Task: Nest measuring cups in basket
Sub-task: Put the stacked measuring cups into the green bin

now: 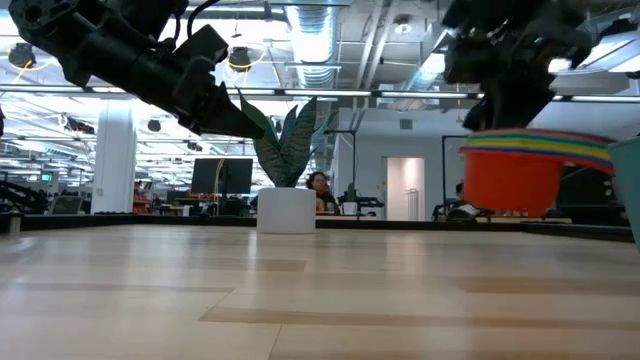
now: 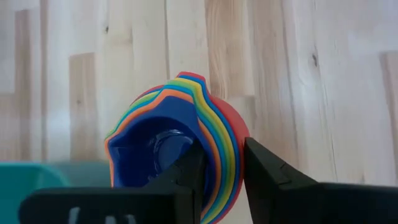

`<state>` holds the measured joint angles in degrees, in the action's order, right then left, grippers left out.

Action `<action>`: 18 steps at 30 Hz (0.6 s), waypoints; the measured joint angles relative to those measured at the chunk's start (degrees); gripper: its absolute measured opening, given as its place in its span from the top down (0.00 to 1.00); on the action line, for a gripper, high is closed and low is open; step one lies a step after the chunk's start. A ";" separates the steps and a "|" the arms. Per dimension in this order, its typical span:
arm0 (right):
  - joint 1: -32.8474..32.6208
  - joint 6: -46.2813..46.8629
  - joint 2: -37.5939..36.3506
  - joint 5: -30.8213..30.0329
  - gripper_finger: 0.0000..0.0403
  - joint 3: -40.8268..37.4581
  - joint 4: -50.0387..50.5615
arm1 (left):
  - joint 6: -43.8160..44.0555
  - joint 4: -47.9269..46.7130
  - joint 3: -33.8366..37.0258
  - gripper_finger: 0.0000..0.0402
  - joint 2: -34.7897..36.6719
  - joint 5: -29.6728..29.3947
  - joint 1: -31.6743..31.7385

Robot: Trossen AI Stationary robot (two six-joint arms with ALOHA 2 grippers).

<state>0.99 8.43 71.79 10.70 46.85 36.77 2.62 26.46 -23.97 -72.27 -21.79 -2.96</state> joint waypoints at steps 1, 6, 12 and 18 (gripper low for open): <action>-0.48 0.15 -1.24 -0.30 0.75 0.00 0.95 | 0.01 0.00 0.00 1.00 0.00 -0.12 0.00; -1.88 1.83 -8.81 -0.31 0.75 0.00 2.50 | 0.23 0.26 0.00 1.00 0.00 -1.52 0.00; -6.16 7.01 -17.15 -0.30 0.75 0.09 6.29 | 1.14 0.44 0.00 1.00 0.00 -1.52 0.00; -16.77 14.08 -20.22 -0.31 0.75 0.09 7.38 | 1.29 0.48 0.00 1.00 0.00 -1.54 0.00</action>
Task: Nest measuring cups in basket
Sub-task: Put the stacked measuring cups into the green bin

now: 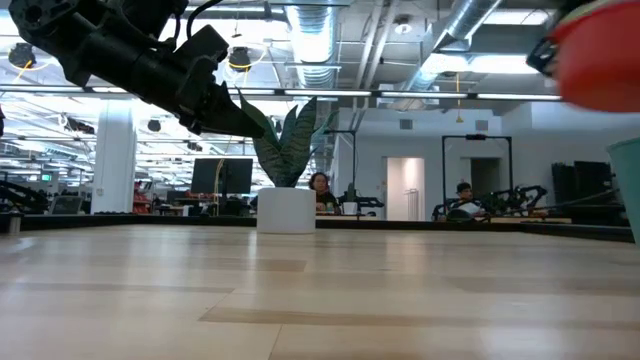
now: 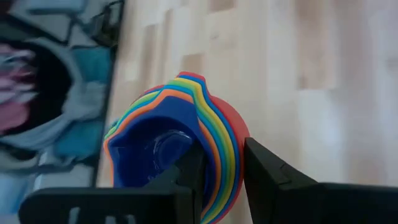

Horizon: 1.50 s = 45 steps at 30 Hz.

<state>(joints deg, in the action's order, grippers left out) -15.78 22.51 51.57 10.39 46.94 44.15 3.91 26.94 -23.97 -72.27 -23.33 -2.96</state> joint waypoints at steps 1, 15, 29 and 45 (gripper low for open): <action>-1.97 1.68 -0.04 0.00 0.75 0.02 0.16 | 0.24 0.00 0.00 1.00 0.00 0.00 0.00; -22.38 15.60 13.37 -9.91 0.75 0.02 -2.05 | 1.50 0.01 0.00 1.00 0.00 0.31 -0.02; -23.09 15.36 23.37 -10.13 0.75 0.02 -10.74 | 1.03 -0.03 0.00 1.00 0.02 2.52 -0.26; -23.21 18.01 23.77 -5.71 0.60 0.02 -7.66 | 0.44 0.62 -0.02 1.00 0.02 2.64 -0.44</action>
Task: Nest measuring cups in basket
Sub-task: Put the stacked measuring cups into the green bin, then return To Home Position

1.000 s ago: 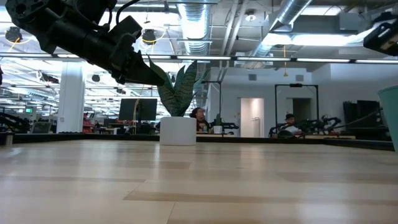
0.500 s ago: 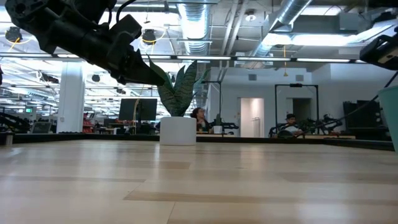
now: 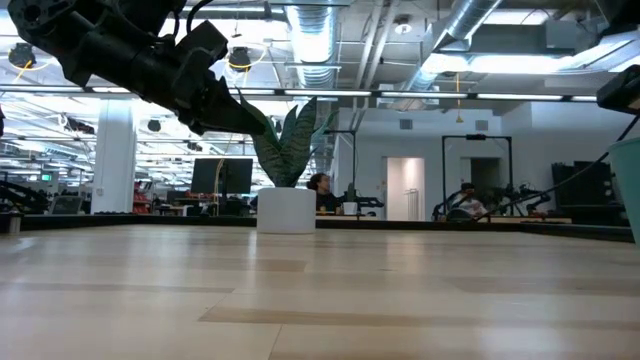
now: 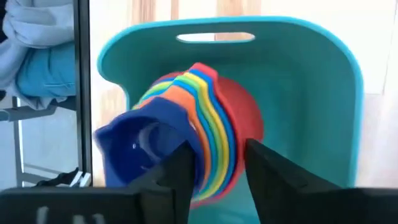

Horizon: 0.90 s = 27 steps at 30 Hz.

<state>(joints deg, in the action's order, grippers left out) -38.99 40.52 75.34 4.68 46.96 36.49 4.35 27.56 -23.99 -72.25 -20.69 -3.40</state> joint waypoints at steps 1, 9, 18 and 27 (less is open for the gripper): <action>0.01 -0.16 -0.01 -0.01 0.58 0.00 0.27 | 0.19 0.05 0.00 1.00 0.00 0.00 0.00; 0.01 -0.48 -0.01 0.01 0.48 0.00 0.99 | 0.62 0.12 0.00 1.00 0.00 -0.02 0.00; 1.88 -2.00 -3.56 0.42 0.49 5.04 9.78 | 0.56 0.50 0.00 1.00 0.00 -0.47 0.00; 1.28 5.47 -3.88 1.47 0.54 10.83 16.12 | 4.89 0.40 0.00 1.00 0.95 -0.12 0.00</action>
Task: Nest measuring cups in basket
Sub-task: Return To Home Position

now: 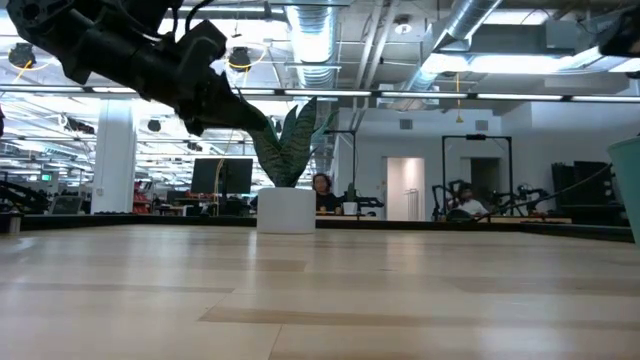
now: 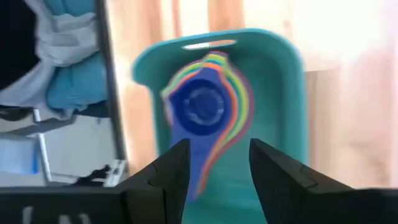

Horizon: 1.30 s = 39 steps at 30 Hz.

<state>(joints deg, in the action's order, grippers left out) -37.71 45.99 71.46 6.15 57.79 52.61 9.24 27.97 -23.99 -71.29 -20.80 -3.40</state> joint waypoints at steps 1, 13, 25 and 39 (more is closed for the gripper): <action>-0.44 0.28 0.00 0.02 0.54 0.02 0.01 | -0.68 0.20 -0.03 1.00 0.65 -0.02 0.00; 4.46 -11.03 0.00 -3.01 0.54 0.01 -3.17 | -10.83 -5.15 -0.10 1.00 22.56 0.78 0.09; 7.80 -43.39 -24.24 -0.81 0.55 -14.81 -36.10 | -1.73 -23.45 -0.11 1.00 30.59 5.55 1.00; 17.37 -39.10 -43.44 7.65 0.54 -42.66 -61.34 | 4.63 -1.87 15.65 1.00 32.53 14.33 11.92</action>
<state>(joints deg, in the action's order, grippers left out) -20.34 6.88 28.02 13.80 15.13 -8.73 13.87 26.09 -8.34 -38.76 -6.47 8.53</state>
